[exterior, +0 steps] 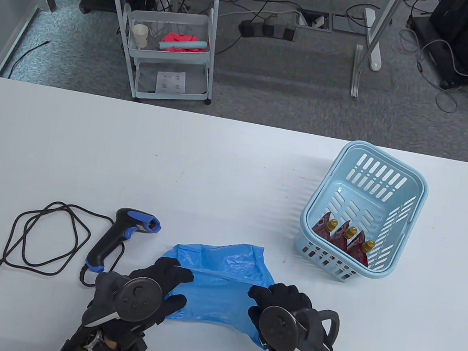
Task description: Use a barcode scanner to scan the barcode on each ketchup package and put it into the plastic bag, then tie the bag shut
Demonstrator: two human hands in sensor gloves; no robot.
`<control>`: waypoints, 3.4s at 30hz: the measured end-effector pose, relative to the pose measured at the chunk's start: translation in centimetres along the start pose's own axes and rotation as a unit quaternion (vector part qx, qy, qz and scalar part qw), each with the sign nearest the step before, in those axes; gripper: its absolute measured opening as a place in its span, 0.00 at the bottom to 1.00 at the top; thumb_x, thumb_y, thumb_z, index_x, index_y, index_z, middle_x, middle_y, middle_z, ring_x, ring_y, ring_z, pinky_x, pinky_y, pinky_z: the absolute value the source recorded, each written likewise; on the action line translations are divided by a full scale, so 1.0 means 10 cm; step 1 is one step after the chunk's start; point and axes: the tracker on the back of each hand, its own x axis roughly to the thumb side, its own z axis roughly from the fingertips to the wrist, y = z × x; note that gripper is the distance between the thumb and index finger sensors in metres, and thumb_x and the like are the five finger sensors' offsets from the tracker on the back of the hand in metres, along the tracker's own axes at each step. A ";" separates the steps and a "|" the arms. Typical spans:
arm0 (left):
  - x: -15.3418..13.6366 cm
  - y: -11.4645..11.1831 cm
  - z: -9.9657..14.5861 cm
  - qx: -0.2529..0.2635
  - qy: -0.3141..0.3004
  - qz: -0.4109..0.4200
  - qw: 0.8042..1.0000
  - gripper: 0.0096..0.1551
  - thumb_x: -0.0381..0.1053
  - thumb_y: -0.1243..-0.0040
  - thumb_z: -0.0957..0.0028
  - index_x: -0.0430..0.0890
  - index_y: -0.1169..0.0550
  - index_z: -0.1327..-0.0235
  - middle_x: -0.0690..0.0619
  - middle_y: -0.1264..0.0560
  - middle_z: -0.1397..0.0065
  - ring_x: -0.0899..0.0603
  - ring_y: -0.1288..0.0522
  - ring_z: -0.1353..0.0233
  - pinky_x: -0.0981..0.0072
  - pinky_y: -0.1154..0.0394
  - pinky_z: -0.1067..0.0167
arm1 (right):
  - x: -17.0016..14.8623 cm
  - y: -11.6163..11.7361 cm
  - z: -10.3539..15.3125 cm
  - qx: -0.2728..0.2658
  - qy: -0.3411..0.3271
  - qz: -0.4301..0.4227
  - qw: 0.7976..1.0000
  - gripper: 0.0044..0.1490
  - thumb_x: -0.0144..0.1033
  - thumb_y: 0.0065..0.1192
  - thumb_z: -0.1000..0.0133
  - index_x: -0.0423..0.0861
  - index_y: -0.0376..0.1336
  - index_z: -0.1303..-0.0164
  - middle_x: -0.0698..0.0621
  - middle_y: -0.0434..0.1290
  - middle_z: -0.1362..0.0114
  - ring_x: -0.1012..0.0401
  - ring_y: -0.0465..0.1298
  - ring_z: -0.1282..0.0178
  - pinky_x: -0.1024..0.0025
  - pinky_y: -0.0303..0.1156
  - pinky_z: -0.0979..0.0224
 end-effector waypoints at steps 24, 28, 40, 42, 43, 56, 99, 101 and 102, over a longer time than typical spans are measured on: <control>-0.27 -0.66 -0.19 -0.171 0.070 -0.085 0.979 0.39 0.59 0.29 0.57 0.56 0.30 0.30 0.51 0.31 0.27 0.45 0.17 0.44 0.50 0.21 0.41 | -0.19 1.06 -0.24 0.201 0.027 0.054 0.978 0.26 0.54 0.70 0.50 0.52 0.68 0.47 0.51 0.74 0.50 0.51 0.74 0.45 0.44 0.69 0.34; -0.25 -0.58 -0.17 -0.141 0.081 -0.143 0.976 0.40 0.58 0.29 0.56 0.57 0.31 0.29 0.52 0.34 0.23 0.40 0.23 0.29 0.44 0.26 0.33 | -0.18 1.07 -0.22 0.200 0.025 0.061 0.978 0.32 0.55 0.69 0.50 0.53 0.64 0.39 0.48 0.70 0.40 0.47 0.70 0.38 0.41 0.64 0.29; -0.39 0.00 -0.02 -0.058 0.096 -0.044 0.993 0.39 0.56 0.30 0.54 0.55 0.31 0.28 0.51 0.35 0.21 0.37 0.27 0.24 0.41 0.29 0.29 | -0.19 1.05 -0.21 0.200 0.039 0.092 0.975 0.54 0.60 0.67 0.53 0.56 0.49 0.18 0.40 0.55 0.20 0.39 0.56 0.23 0.37 0.57 0.23; -0.39 0.11 0.03 -0.036 0.085 -0.011 0.996 0.37 0.55 0.30 0.54 0.55 0.29 0.29 0.51 0.35 0.21 0.37 0.27 0.24 0.40 0.29 0.29 | -0.19 1.05 -0.21 0.201 0.040 0.091 0.975 0.54 0.60 0.67 0.53 0.56 0.49 0.18 0.40 0.54 0.20 0.39 0.56 0.23 0.37 0.57 0.23; -0.37 0.19 0.05 -0.027 0.076 0.001 0.997 0.37 0.55 0.30 0.54 0.55 0.29 0.28 0.51 0.35 0.21 0.37 0.27 0.24 0.40 0.29 0.30 | -0.19 1.05 -0.22 0.202 0.041 0.092 0.974 0.54 0.60 0.66 0.53 0.56 0.49 0.18 0.40 0.54 0.20 0.39 0.56 0.24 0.37 0.57 0.23; 0.65 -0.13 0.00 -0.060 -0.080 -0.169 0.981 0.21 0.55 0.35 0.49 0.58 0.19 0.42 0.50 0.42 0.15 0.34 0.41 0.15 0.30 0.45 0.22 | -0.14 1.07 -0.25 0.205 0.042 0.092 0.974 0.54 0.61 0.66 0.52 0.56 0.49 0.18 0.40 0.54 0.20 0.39 0.57 0.24 0.38 0.58 0.23; -0.21 -0.87 -0.33 -0.231 0.084 -0.169 0.955 0.68 0.63 0.28 0.62 0.58 0.56 0.16 0.51 0.51 0.13 0.34 0.43 0.13 0.30 0.44 0.21 | -0.03 0.36 -0.17 -0.008 0.006 0.012 1.000 0.24 0.45 0.66 0.45 0.51 0.71 0.41 0.39 0.55 0.15 0.38 0.53 0.19 0.34 0.52 0.21; -0.20 -0.87 -0.33 -0.233 0.082 -0.170 0.954 0.68 0.63 0.28 0.62 0.58 0.56 0.16 0.51 0.51 0.13 0.34 0.43 0.13 0.30 0.44 0.22 | 0.02 0.53 -0.23 0.040 0.012 0.070 0.997 0.23 0.45 0.66 0.45 0.51 0.72 0.41 0.39 0.52 0.14 0.37 0.50 0.17 0.33 0.50 0.20; -0.20 -0.87 -0.33 -0.234 0.080 -0.171 0.954 0.68 0.63 0.27 0.62 0.58 0.56 0.16 0.51 0.51 0.13 0.34 0.43 0.13 0.30 0.44 0.22 | 0.02 0.63 -0.27 0.072 0.013 0.102 0.992 0.23 0.46 0.66 0.45 0.51 0.72 0.41 0.39 0.50 0.13 0.37 0.48 0.16 0.33 0.49 0.20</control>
